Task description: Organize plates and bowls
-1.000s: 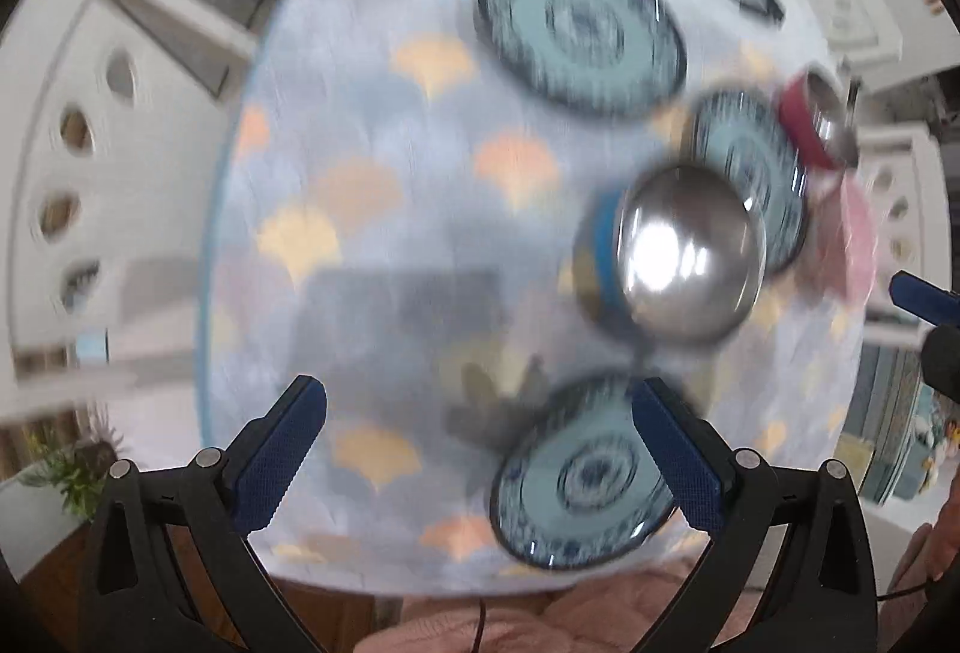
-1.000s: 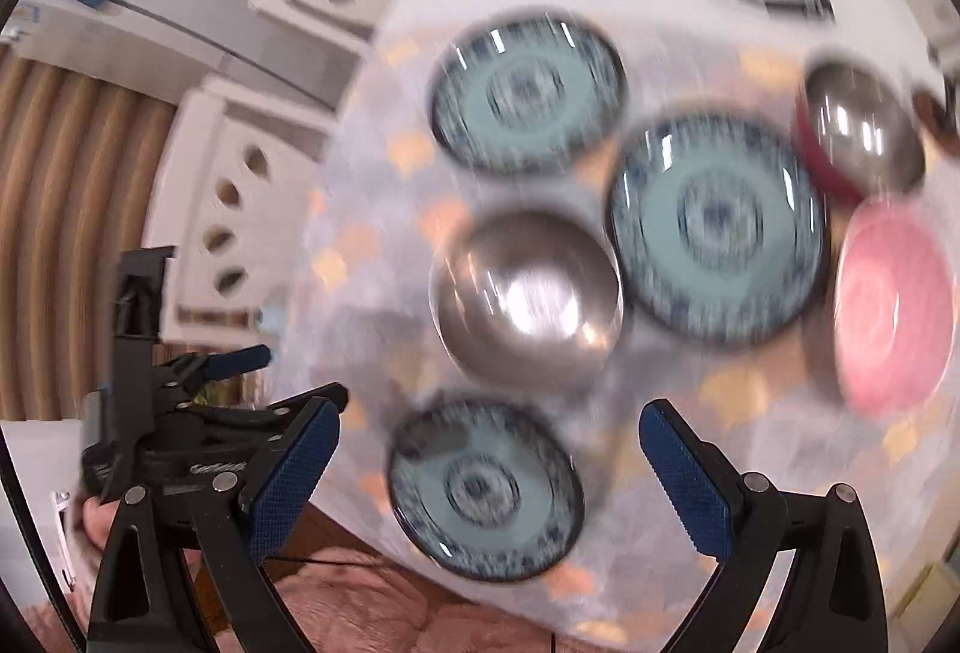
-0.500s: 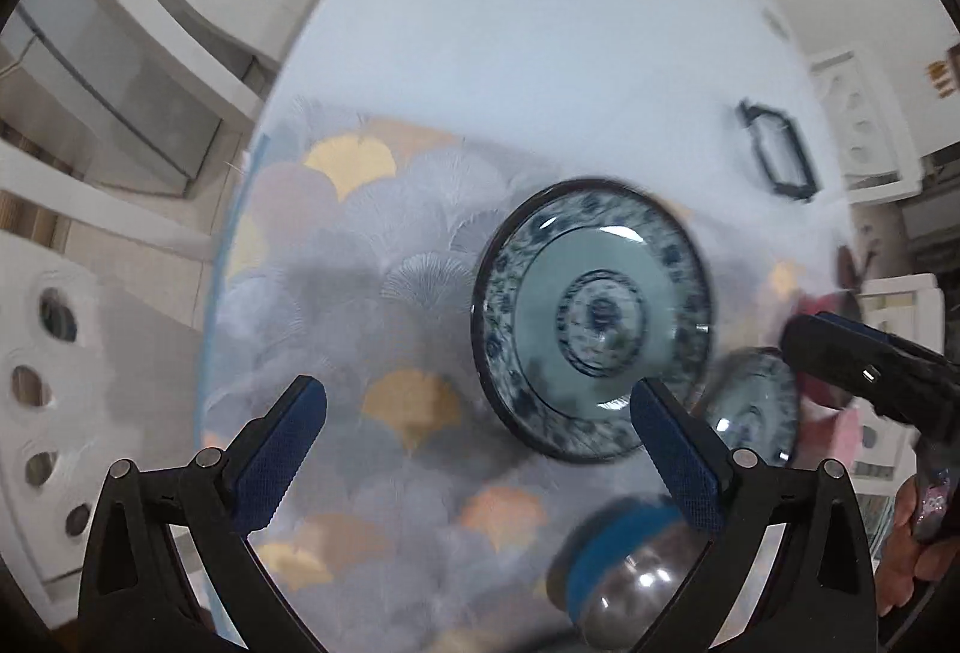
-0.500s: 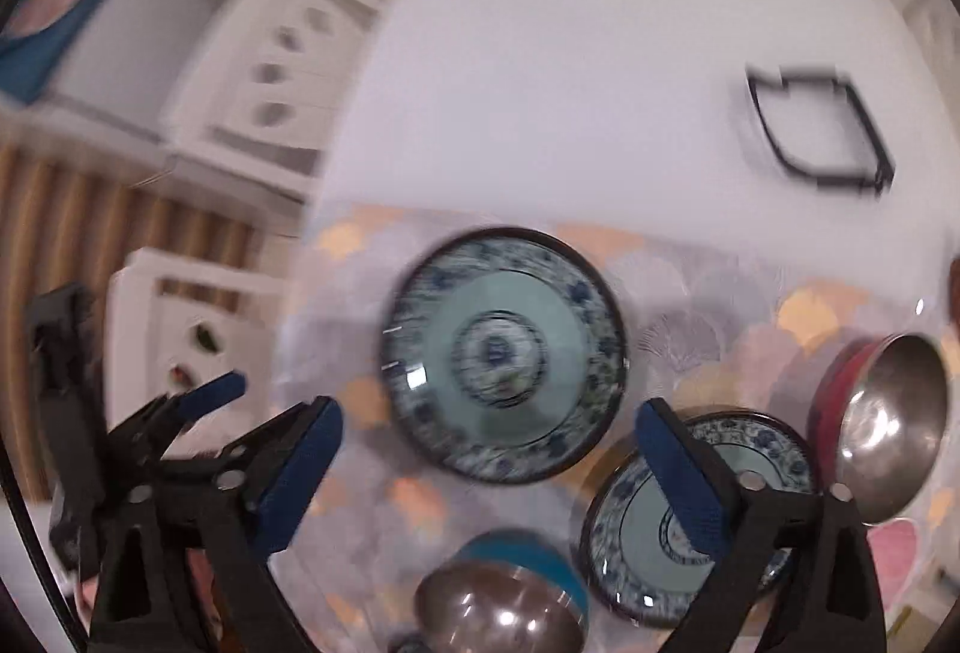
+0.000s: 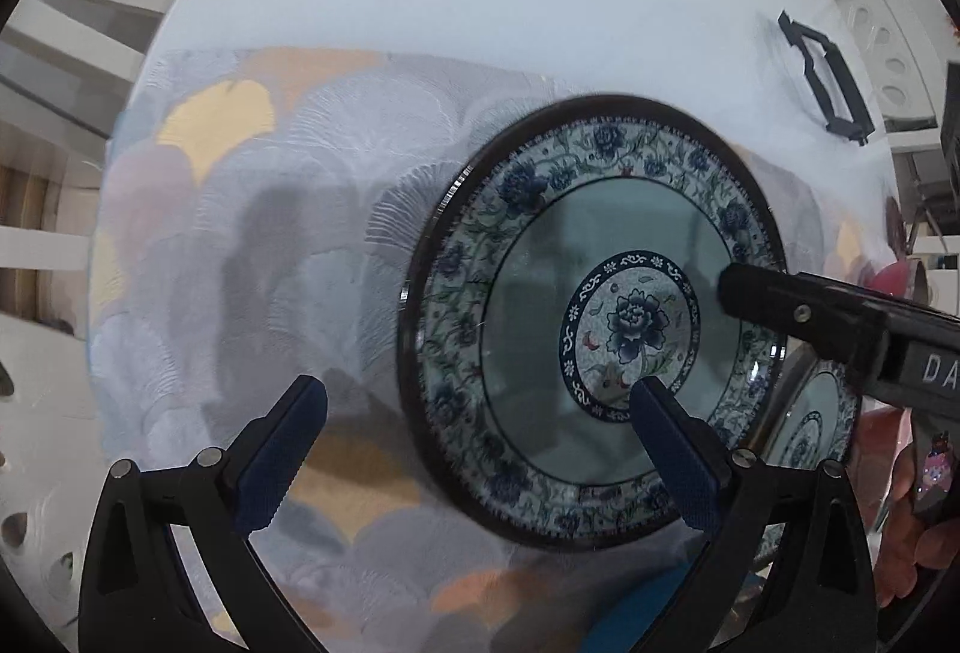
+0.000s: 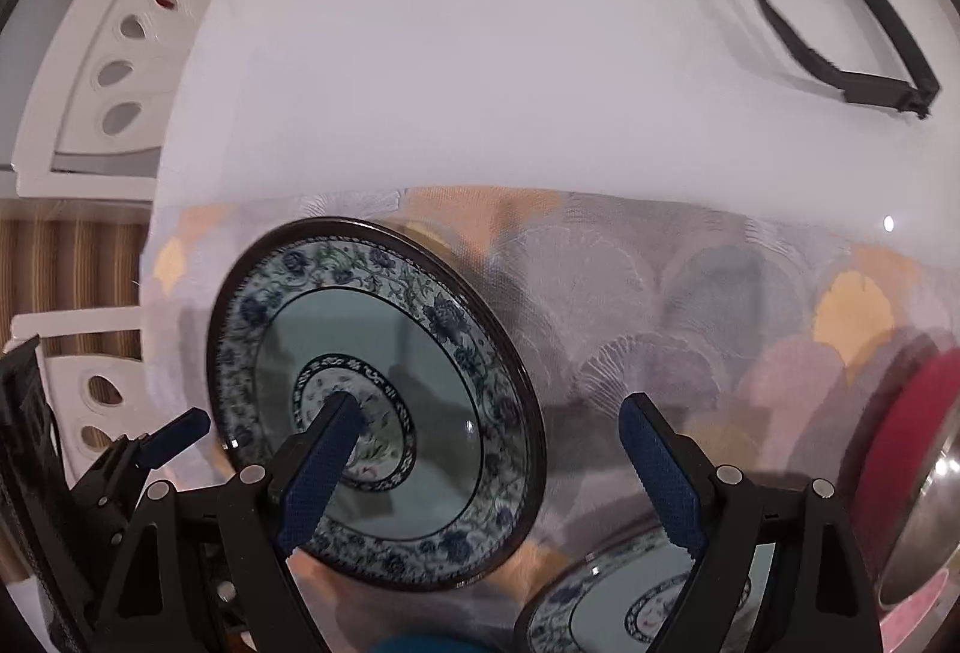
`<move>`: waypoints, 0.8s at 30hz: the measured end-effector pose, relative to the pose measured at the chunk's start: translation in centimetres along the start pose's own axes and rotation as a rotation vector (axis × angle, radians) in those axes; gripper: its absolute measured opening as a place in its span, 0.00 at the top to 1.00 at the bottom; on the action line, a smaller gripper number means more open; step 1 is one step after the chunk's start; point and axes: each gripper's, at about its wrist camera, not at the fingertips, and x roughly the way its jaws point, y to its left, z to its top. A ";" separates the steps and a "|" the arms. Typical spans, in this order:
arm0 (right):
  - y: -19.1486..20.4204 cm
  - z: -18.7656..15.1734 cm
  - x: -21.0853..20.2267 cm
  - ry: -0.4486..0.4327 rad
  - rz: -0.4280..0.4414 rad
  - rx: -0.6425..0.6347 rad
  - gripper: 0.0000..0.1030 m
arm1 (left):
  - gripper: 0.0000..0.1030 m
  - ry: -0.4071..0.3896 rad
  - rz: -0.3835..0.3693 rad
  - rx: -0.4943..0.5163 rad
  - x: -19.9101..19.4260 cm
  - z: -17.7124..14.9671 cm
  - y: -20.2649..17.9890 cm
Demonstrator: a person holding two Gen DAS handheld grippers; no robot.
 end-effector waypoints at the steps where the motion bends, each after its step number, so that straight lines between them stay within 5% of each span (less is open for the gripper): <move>1: 0.1 0.0 0.4 0.007 -0.002 -0.004 0.15 | 0.03 0.004 0.004 -0.001 0.3 0.0 -0.1; 6: 0.9 0.2 1.2 0.010 -0.031 -0.034 0.10 | 0.03 -0.029 0.073 0.024 0.8 -0.5 -1.5; 11: 2.2 0.0 1.4 0.033 0.069 -0.057 0.13 | 0.08 -0.043 0.046 0.063 0.5 -0.9 -3.6; 15: 2.7 -0.3 1.5 0.038 0.056 -0.069 0.17 | 0.11 -0.047 0.030 0.059 0.3 -1.5 -4.5; 19: 2.6 -0.8 0.8 0.025 0.027 -0.059 0.37 | 0.31 -0.059 0.058 0.050 -0.3 -1.9 -4.1; 24: 1.7 -0.8 -0.3 0.019 0.041 -0.053 0.41 | 0.32 -0.062 0.048 0.040 -1.2 -2.4 -3.8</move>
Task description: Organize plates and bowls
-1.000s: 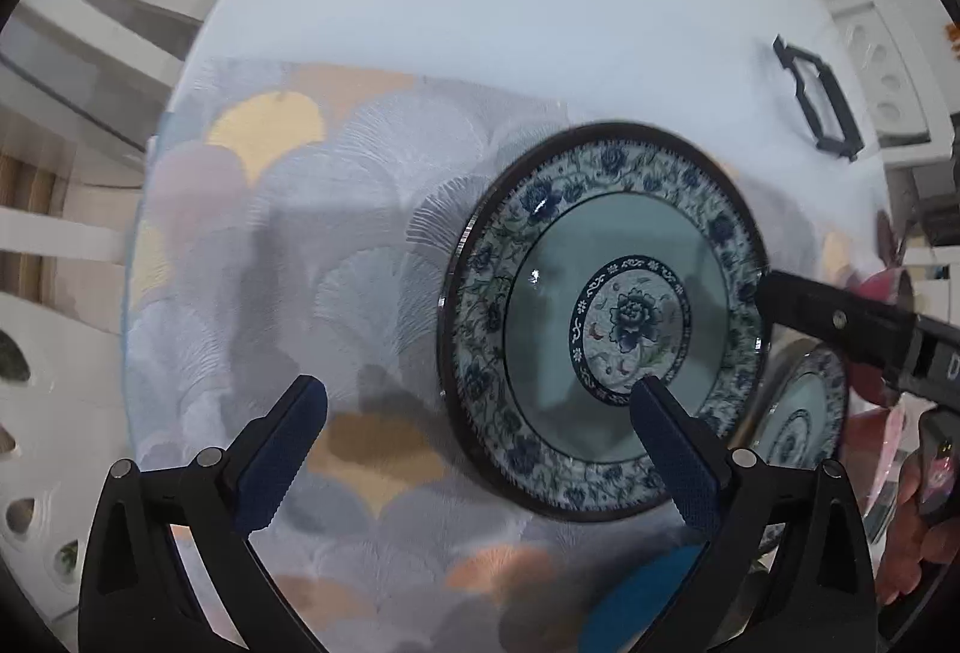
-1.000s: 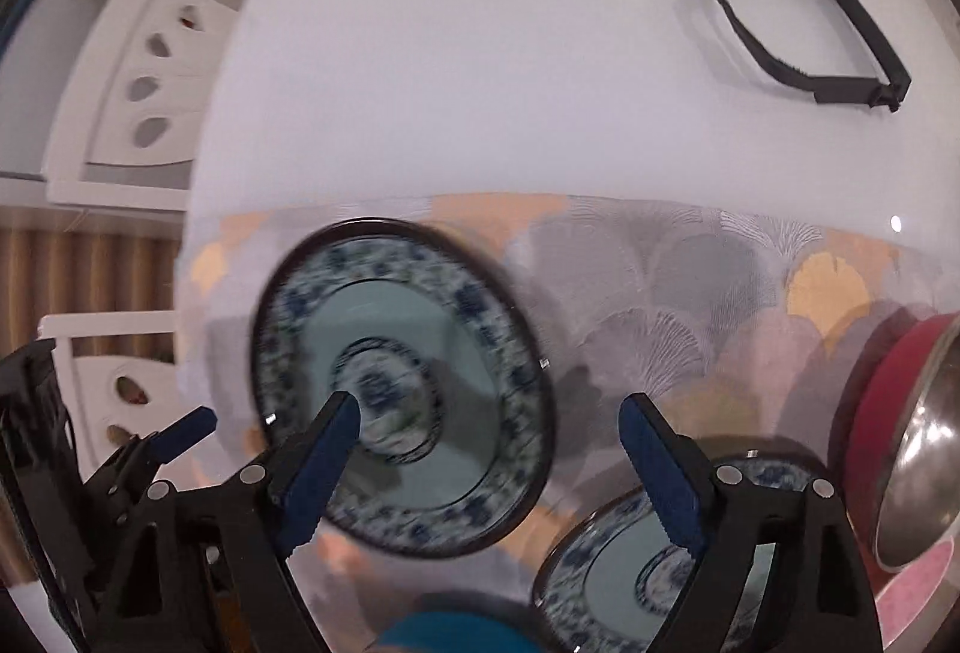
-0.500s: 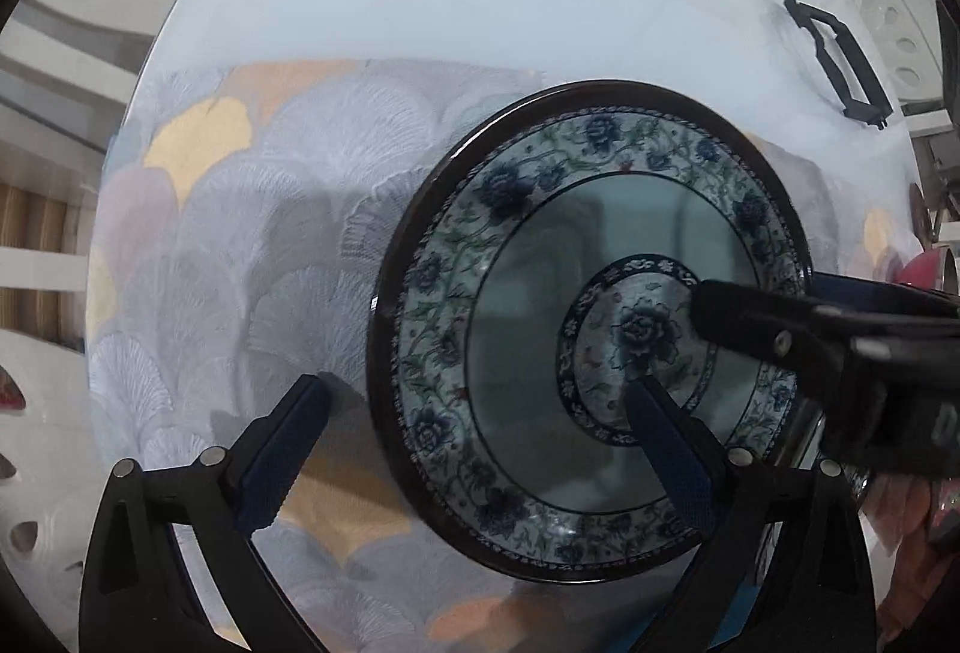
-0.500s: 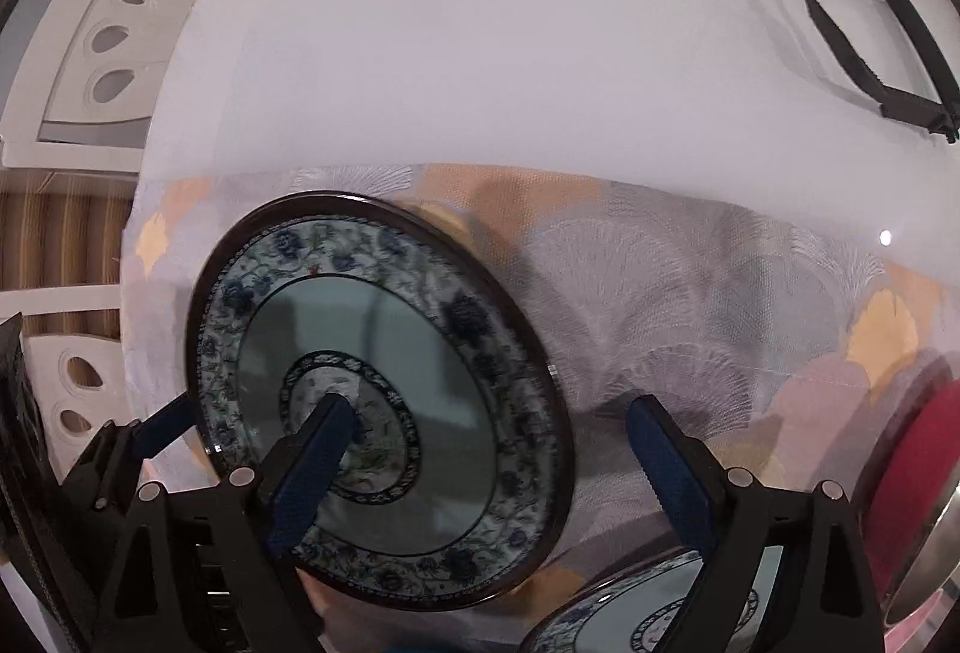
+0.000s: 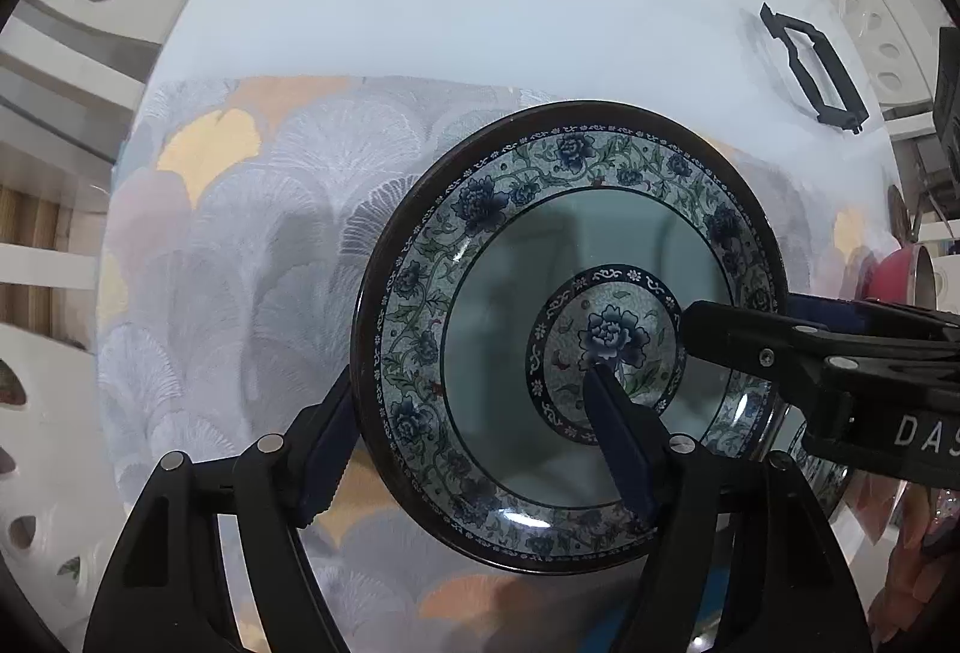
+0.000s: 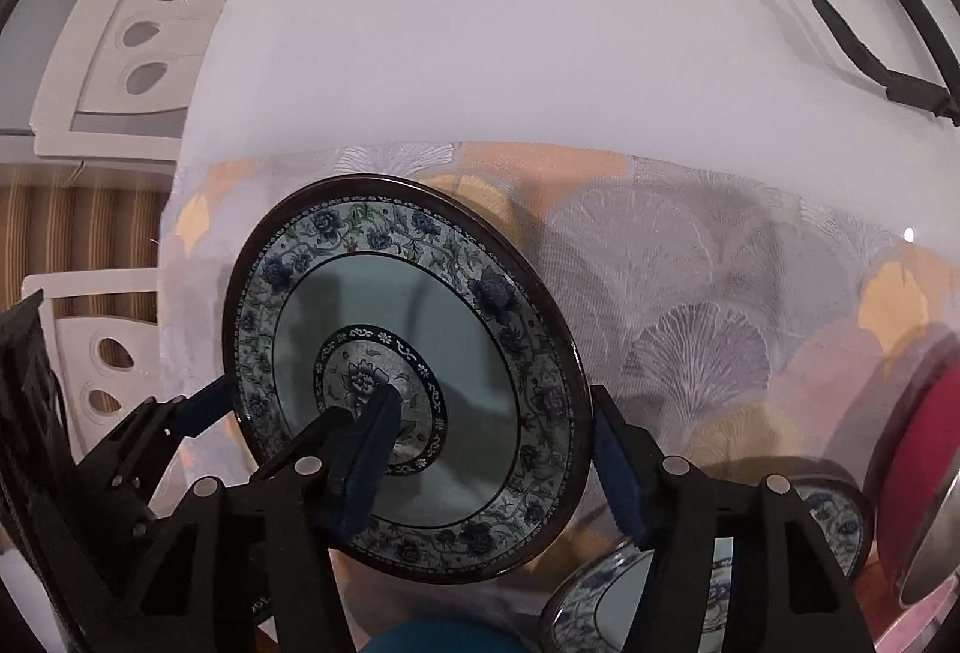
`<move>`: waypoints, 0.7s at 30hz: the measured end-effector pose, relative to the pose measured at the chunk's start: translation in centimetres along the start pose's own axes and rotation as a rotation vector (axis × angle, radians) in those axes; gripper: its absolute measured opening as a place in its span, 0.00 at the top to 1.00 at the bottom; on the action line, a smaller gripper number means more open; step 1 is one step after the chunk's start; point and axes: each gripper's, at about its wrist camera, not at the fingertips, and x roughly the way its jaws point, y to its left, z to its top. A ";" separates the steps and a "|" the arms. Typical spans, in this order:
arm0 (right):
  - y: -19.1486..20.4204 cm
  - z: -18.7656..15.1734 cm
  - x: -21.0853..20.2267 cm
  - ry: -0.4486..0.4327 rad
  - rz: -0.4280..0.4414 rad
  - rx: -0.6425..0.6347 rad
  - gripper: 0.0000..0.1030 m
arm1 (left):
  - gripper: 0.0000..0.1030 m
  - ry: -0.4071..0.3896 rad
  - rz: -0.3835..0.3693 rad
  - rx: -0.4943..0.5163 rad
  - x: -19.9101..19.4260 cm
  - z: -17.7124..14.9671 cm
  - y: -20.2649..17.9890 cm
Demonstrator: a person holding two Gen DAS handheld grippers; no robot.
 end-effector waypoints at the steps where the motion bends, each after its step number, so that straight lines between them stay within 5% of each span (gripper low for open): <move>1: 0.3 0.0 -0.2 -0.004 -0.009 -0.007 0.41 | 0.32 -0.005 0.009 0.004 -0.2 -0.1 -0.2; 21: 4.4 -3.0 -4.7 -0.041 0.001 -0.075 0.41 | 0.32 -0.059 0.030 -0.059 -6.7 -3.2 4.2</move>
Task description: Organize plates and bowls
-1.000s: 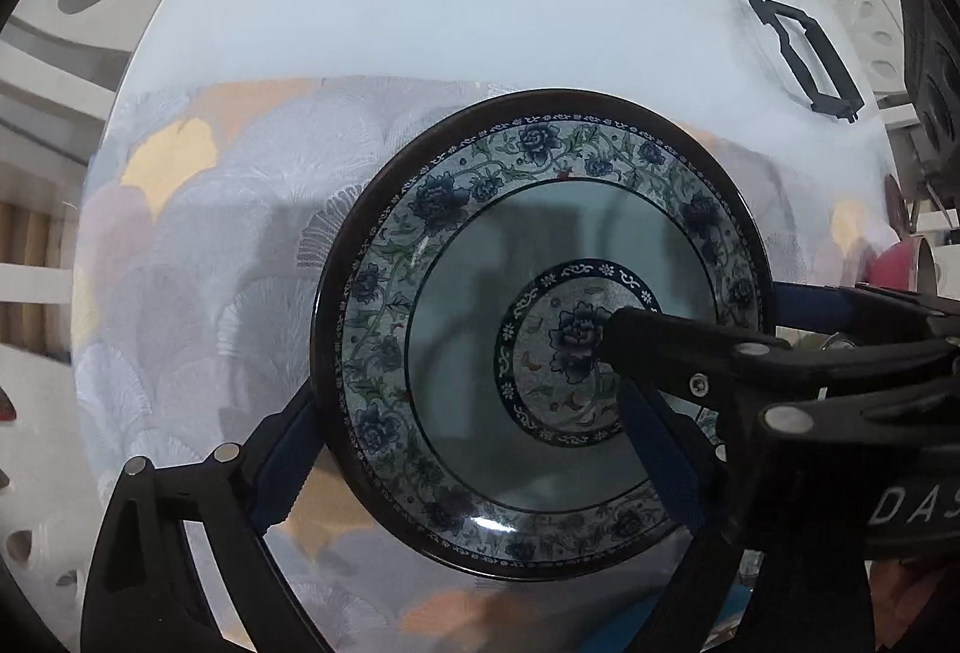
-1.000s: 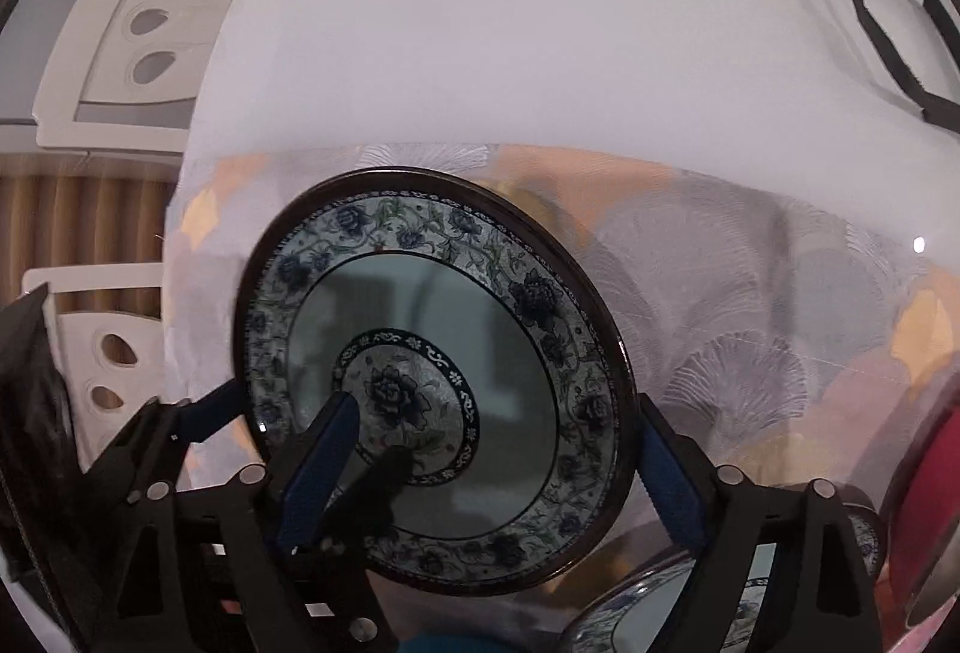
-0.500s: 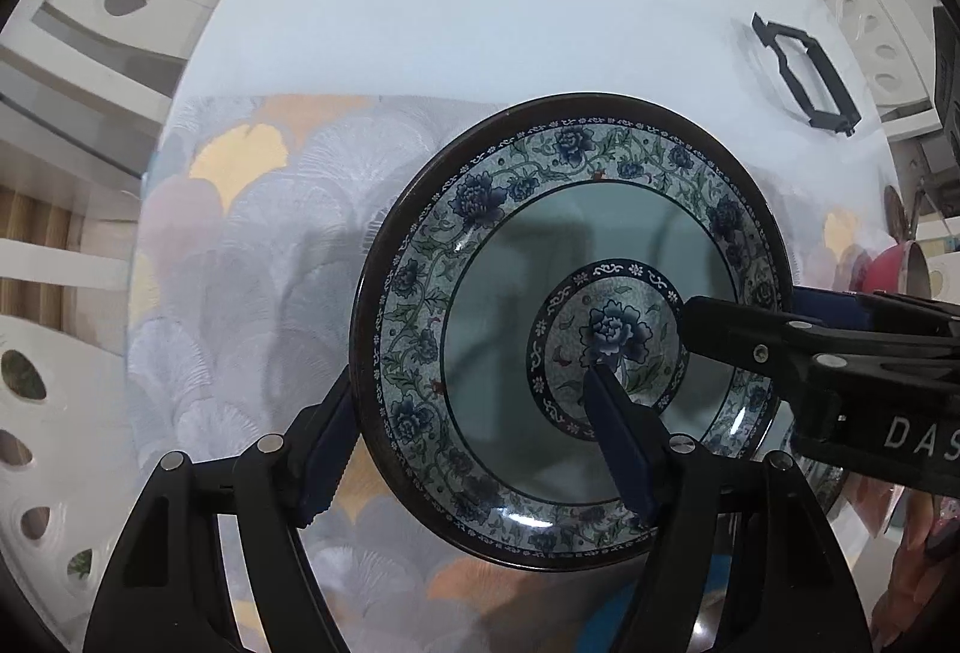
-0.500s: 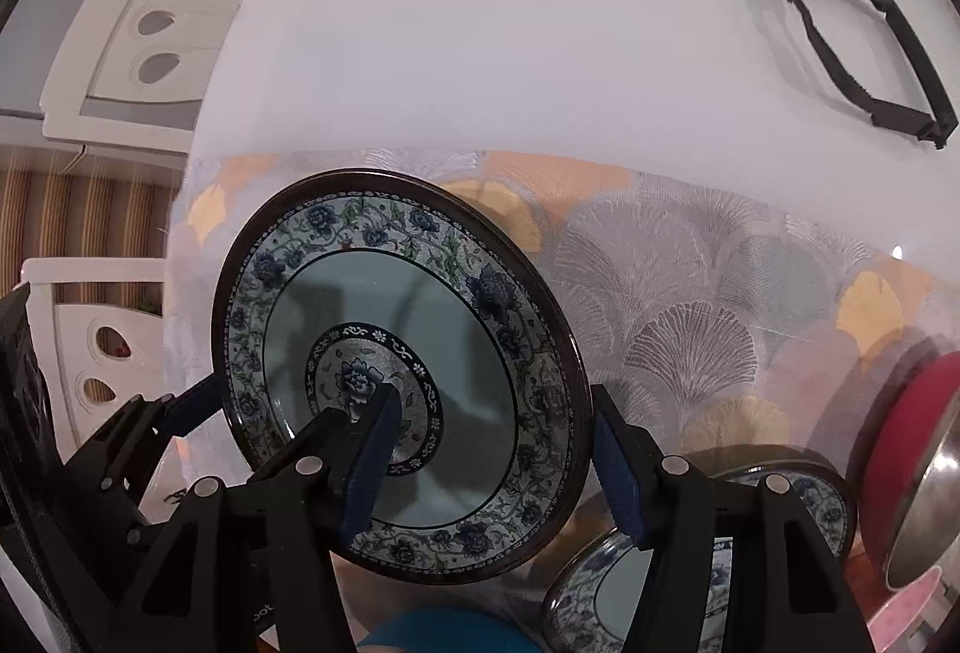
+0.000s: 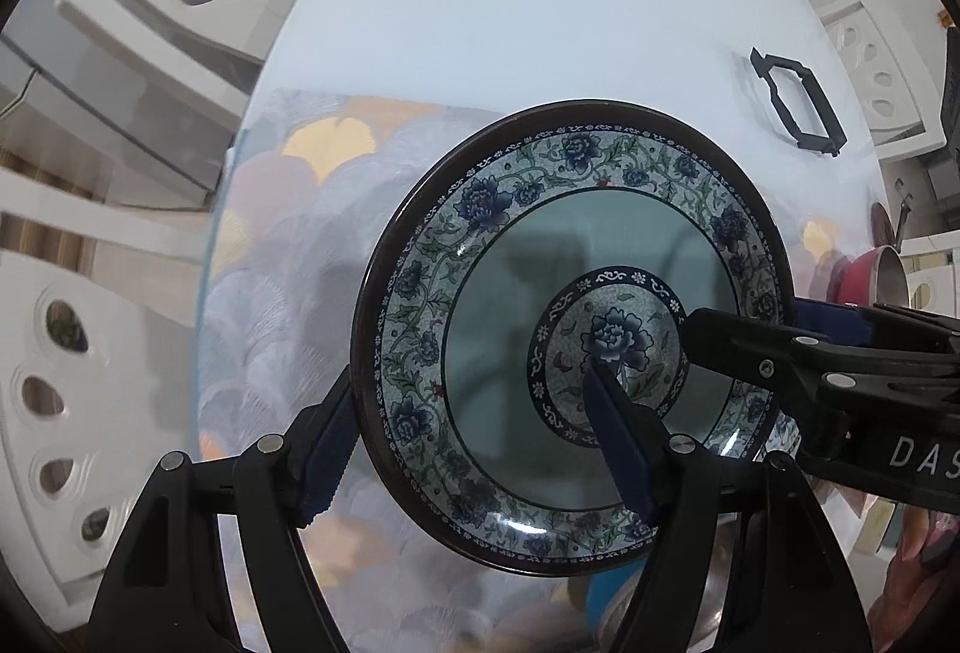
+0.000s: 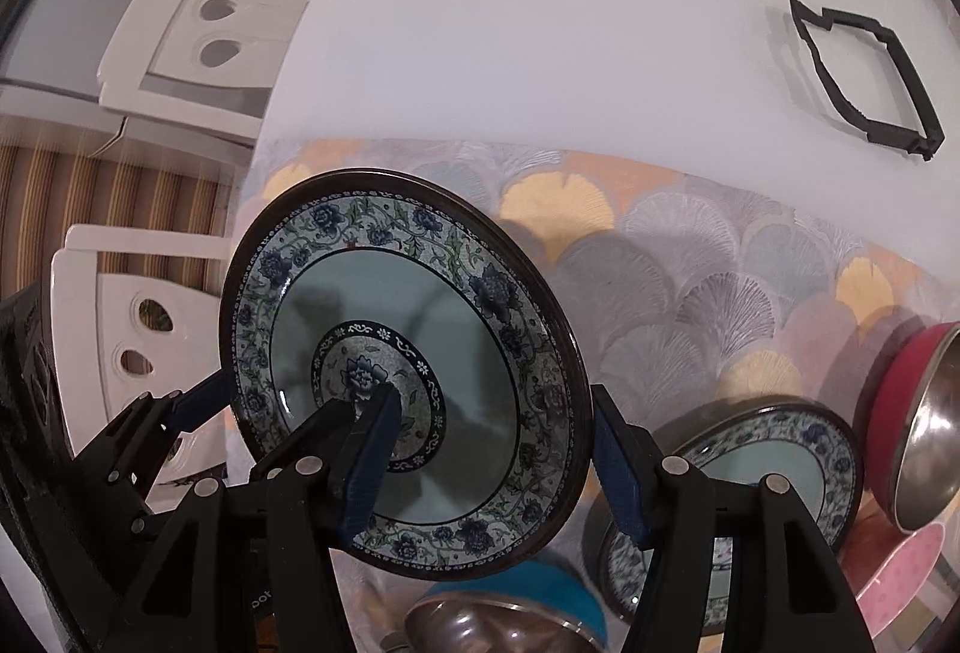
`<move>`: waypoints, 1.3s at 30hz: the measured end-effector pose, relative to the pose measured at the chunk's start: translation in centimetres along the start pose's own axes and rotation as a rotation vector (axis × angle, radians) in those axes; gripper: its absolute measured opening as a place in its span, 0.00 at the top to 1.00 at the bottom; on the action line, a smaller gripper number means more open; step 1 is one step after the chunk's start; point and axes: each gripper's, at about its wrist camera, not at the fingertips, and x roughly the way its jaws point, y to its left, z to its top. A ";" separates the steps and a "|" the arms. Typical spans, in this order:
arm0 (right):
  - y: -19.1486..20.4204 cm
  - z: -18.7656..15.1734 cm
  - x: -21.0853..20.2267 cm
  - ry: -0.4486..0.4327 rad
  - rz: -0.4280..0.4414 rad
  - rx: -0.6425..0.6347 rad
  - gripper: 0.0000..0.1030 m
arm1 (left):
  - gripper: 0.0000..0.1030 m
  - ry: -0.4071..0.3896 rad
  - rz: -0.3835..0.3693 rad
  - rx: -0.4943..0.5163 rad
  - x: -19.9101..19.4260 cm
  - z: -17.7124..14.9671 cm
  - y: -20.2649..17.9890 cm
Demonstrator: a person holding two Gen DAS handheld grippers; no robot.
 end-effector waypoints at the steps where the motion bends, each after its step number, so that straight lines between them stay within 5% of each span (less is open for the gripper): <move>1: 0.3 -0.2 -0.1 0.000 0.001 -0.005 0.41 | 0.32 -0.002 0.002 -0.005 -0.3 -0.1 0.2; 17: 3.7 -4.2 -2.4 -0.027 0.004 -0.064 0.41 | 0.32 -0.029 0.004 -0.047 -3.2 -3.6 0.8; 39: 4.3 -14.5 -4.5 -0.037 0.004 -0.088 0.40 | 0.32 -0.034 0.011 -0.048 -5.9 -13.4 -0.8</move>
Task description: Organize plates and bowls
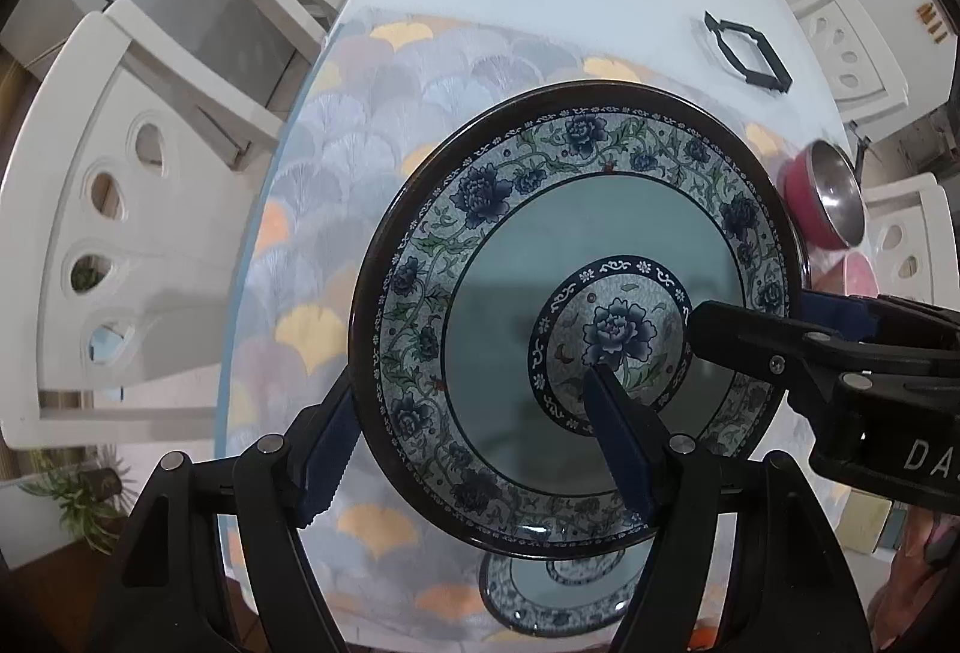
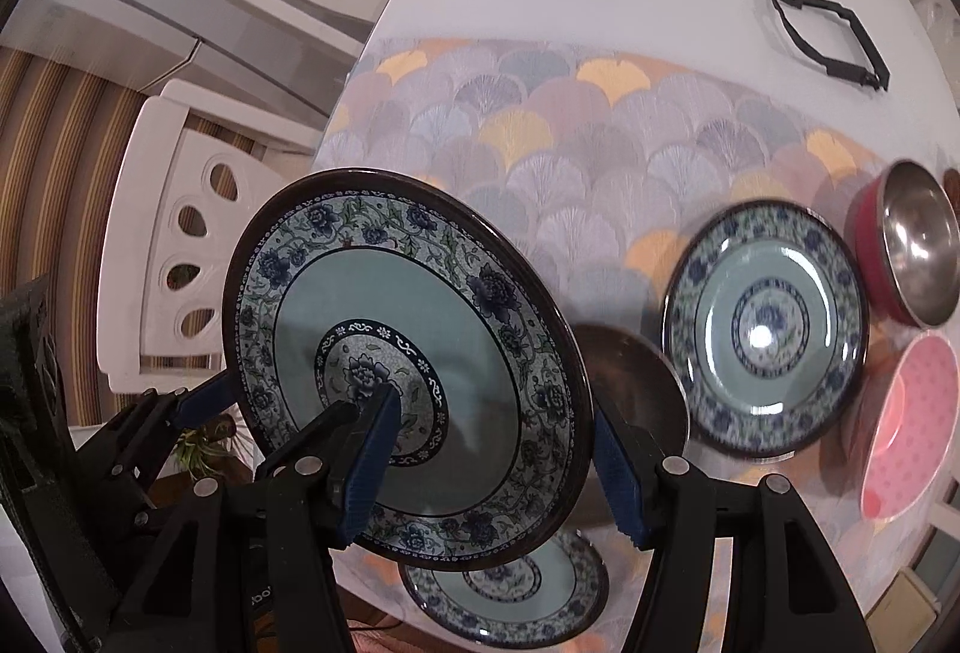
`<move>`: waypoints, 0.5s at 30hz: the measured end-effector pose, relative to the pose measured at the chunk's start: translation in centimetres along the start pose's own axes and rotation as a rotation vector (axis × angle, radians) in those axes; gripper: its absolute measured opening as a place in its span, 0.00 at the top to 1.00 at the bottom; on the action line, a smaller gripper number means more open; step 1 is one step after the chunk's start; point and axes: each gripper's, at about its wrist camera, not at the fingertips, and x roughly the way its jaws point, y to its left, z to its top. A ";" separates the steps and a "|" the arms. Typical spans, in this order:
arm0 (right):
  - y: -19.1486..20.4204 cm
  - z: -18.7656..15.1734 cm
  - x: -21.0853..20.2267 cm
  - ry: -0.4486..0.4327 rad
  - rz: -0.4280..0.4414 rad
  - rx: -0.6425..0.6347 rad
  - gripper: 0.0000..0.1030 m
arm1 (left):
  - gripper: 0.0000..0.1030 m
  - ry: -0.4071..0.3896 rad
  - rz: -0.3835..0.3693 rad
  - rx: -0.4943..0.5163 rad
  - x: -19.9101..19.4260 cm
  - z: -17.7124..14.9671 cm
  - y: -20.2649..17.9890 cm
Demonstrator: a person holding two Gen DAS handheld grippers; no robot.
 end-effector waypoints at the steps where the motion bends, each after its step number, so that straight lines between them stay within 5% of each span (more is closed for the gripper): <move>1: 0.0 -0.5 -0.1 -0.001 0.001 0.000 0.40 | 0.32 0.000 -0.001 -0.001 -0.1 -0.4 -0.1; 15: -0.2 -7.0 -0.1 0.001 0.017 0.024 0.40 | 0.32 0.029 -0.024 -0.007 -0.8 -6.0 -0.6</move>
